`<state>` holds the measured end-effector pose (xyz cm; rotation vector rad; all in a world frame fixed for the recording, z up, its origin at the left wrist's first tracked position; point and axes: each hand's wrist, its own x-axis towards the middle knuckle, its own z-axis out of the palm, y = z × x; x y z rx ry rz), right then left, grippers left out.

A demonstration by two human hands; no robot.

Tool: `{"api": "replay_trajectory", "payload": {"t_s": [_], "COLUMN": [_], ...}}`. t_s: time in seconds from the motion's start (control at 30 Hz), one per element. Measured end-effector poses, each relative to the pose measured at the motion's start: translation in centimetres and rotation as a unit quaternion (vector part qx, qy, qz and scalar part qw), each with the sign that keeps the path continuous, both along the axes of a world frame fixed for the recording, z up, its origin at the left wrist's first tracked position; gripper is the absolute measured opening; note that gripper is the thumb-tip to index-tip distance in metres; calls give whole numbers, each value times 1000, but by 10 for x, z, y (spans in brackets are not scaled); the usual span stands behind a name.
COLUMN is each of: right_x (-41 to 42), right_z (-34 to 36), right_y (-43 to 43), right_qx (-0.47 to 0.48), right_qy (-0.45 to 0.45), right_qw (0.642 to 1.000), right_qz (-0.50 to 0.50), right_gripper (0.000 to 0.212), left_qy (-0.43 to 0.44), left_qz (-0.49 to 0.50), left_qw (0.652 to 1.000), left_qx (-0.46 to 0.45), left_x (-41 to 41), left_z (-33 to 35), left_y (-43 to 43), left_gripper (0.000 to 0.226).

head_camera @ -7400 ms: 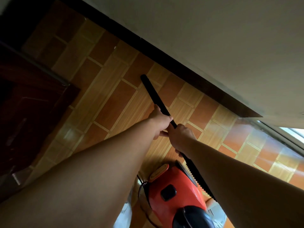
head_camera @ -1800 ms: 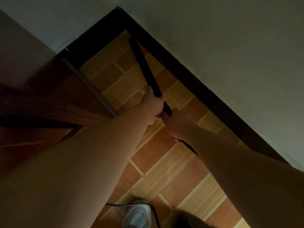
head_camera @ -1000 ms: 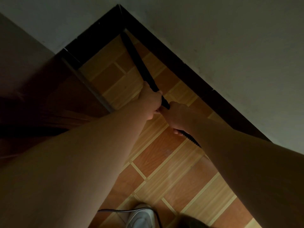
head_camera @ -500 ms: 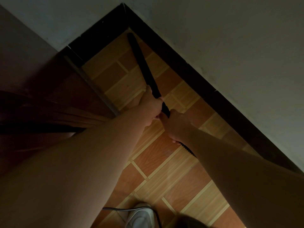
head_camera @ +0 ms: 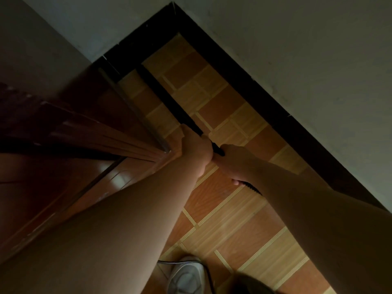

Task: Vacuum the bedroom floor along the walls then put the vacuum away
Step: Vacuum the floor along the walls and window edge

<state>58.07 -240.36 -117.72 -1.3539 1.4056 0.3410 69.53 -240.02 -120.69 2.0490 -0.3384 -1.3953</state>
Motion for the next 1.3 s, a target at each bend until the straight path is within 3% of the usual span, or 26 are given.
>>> {"api": "replay_trajectory", "payload": {"t_s": [0.27, 0.5, 0.73, 1.3], "right_x": [6, -4, -22, -8], "right_z": [0, -5, -5, -9], "right_y": [-1, 7, 3, -12], "right_qx": [-5, -32, -45, -30], "right_qy": [1, 29, 41, 10], "right_qw": [1000, 999, 998, 994], "right_qz": [22, 29, -10, -106], "right_gripper": [41, 43, 44, 55], "left_qy": [-21, -9, 12, 64], "left_qz": [27, -13, -74, -102], "left_qw": [999, 1000, 997, 993], "left_qx": [7, 13, -7, 1], "left_x": [3, -5, -23, -4], "left_z": [-1, 0, 6, 13], "left_y": [6, 5, -10, -39], "left_gripper": [67, 66, 74, 78]}}
